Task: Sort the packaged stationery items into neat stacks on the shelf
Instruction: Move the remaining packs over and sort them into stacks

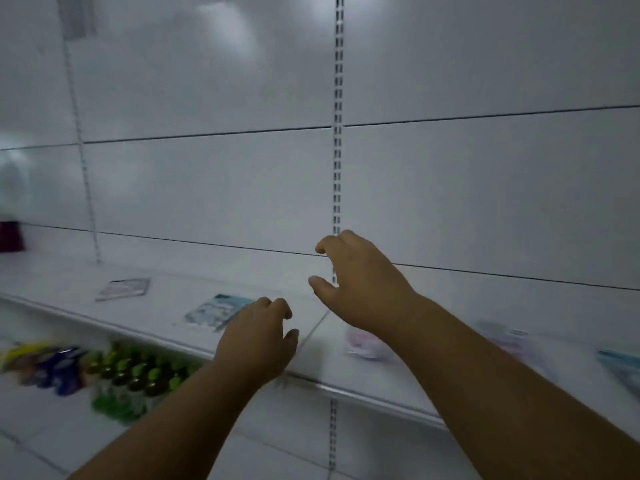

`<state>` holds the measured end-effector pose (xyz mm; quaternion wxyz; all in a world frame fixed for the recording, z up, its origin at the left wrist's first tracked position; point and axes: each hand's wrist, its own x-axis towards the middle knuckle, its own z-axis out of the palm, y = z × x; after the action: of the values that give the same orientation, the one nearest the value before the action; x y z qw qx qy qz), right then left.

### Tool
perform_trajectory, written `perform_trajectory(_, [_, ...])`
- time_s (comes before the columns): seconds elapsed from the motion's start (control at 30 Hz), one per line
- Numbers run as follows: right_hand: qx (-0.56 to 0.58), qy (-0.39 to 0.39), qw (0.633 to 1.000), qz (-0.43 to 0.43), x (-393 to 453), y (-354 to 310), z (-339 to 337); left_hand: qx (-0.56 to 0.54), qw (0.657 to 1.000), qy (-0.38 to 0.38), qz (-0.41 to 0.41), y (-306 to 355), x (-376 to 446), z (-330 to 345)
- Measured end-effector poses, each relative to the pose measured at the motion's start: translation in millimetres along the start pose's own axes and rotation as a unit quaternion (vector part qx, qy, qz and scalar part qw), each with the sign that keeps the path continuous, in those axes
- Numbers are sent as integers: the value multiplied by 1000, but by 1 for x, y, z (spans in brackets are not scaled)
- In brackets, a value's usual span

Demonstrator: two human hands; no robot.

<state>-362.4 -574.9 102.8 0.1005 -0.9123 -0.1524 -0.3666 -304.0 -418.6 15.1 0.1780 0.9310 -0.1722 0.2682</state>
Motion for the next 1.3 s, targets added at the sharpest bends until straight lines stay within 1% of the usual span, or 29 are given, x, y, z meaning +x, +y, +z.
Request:
perform_trajectory(0.17, [3,-19,1000,-16,57,-111,80,16,999,18,-26,-131,-7,-42])
perform_trajectory(0.3, [14,-32,999,5,103,-161,126,18,999,-12,-38,-204,5,-55])
perform_trajectory(0.4, [0,-35,999,7,137,-181,157,24,999,-23,-38,-252,28,-51])
perform_trajectory(0.53, [-27,-52,998,-5,173,-190,204,-5,997,3,-72,-307,64,-30])
perform_trajectory(0.63, [-28,-55,998,-8,207,-190,235,-9,996,-2,-88,-340,92,-13])
perform_trajectory(0.73, [-27,-62,998,-7,246,-197,263,35,995,8,-97,-379,124,-7])
perform_trajectory(0.8, [-22,-67,998,-4,267,-204,281,120,983,12,-136,-411,145,-6])
perform_trajectory(0.87, [-27,-73,997,2,281,-211,300,180,965,-29,-188,-441,162,-3])
perform_trajectory(0.93, [-39,-72,997,15,290,-217,316,185,951,-90,-231,-462,179,4])
perform_trajectory(1.0, [-51,-68,995,43,294,-222,328,186,946,-134,-231,-474,193,12])
perform_trajectory(1.07, [-62,-78,992,74,297,-228,340,182,951,-152,-198,-480,203,19])
perform_trajectory(1.13, [-76,-86,988,99,300,-234,350,148,959,-163,-177,-483,212,23])
perform_trajectory(1.17, [-83,-83,987,110,301,-237,353,111,964,-167,-177,-484,215,25])
perform_trajectory(1.23, [-91,-67,984,135,301,-241,358,-8,973,-158,-168,-488,219,27])
perform_trajectory(1.3, [-94,-57,980,167,296,-240,360,-171,967,-126,-142,-489,221,26])
